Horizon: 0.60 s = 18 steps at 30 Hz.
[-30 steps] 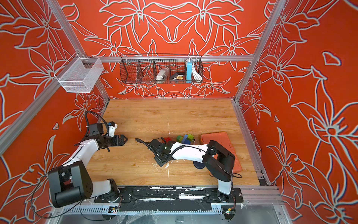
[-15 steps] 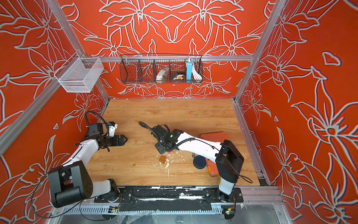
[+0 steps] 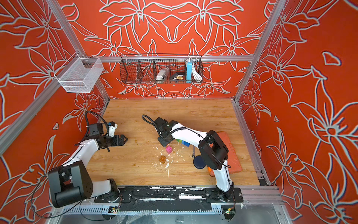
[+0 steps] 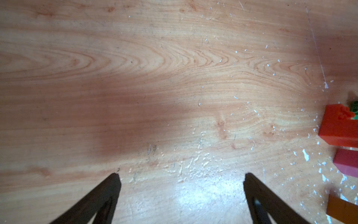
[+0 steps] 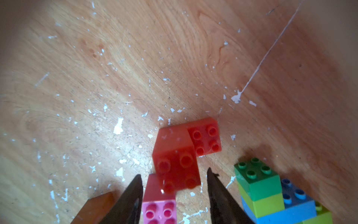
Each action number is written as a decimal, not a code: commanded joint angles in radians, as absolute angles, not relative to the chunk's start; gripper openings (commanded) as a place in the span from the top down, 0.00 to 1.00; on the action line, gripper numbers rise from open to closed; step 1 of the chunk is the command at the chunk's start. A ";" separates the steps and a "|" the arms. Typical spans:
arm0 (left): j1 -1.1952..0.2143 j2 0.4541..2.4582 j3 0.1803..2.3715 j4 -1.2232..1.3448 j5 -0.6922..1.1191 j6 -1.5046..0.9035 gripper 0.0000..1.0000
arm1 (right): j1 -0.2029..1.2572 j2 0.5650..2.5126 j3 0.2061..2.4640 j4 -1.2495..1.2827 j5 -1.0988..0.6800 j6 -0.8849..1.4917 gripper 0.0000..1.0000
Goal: Assemble the letter h with lego
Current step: Pick up the lego brick from the center of the board.
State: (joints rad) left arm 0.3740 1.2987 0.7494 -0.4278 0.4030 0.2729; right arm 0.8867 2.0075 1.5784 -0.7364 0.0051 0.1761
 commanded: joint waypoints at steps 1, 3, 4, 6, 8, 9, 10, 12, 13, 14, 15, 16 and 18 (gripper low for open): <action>0.377 1.304 0.750 -0.439 0.414 0.287 0.01 | 0.872 2.061 1.626 -0.761 -0.035 0.126 0.51; 0.377 1.301 0.747 -0.437 0.413 0.287 0.01 | 0.871 2.083 1.640 -0.760 -0.035 0.120 0.56; 0.377 1.299 0.747 -0.437 0.415 0.287 0.01 | 0.870 2.091 1.649 -0.759 -0.035 0.116 0.59; 0.376 1.299 0.747 -0.437 0.417 0.288 0.01 | 0.871 2.096 1.656 -0.760 -0.027 0.109 0.62; 0.377 1.305 0.750 -0.439 0.416 0.288 0.01 | 0.871 2.094 1.658 -0.756 -0.013 0.109 0.65; 0.377 1.303 0.749 -0.439 0.413 0.286 0.01 | 0.870 2.097 1.662 -0.759 -0.007 0.109 0.66; 0.376 1.301 0.747 -0.437 0.414 0.286 0.01 | 0.871 2.097 1.672 -0.769 -0.004 0.110 0.68; 0.377 1.301 0.747 -0.437 0.418 0.288 0.01 | 0.871 2.089 1.695 -0.800 -0.006 0.115 0.71; 0.376 1.304 0.750 -0.439 0.417 0.288 0.01 | 0.872 2.076 1.701 -0.816 -0.006 0.123 0.71; 0.377 1.305 0.750 -0.440 0.417 0.288 0.01 | 0.871 2.057 1.703 -0.827 -0.006 0.132 0.71; 0.377 1.304 0.750 -0.440 0.416 0.288 0.01 | 0.871 2.036 1.704 -0.836 -0.011 0.141 0.72; 0.377 1.301 0.748 -0.440 0.415 0.288 0.01 | 0.871 2.010 1.705 -0.846 -0.021 0.151 0.72; 0.377 1.298 0.746 -0.437 0.418 0.288 0.01 | 0.872 1.963 1.703 -0.870 -0.048 0.163 0.73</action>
State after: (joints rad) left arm 0.3740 1.2987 0.7494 -0.4282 0.4034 0.2729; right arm 0.8707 2.0544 1.6798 -0.8070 -0.0246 0.1333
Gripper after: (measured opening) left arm 0.994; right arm 0.351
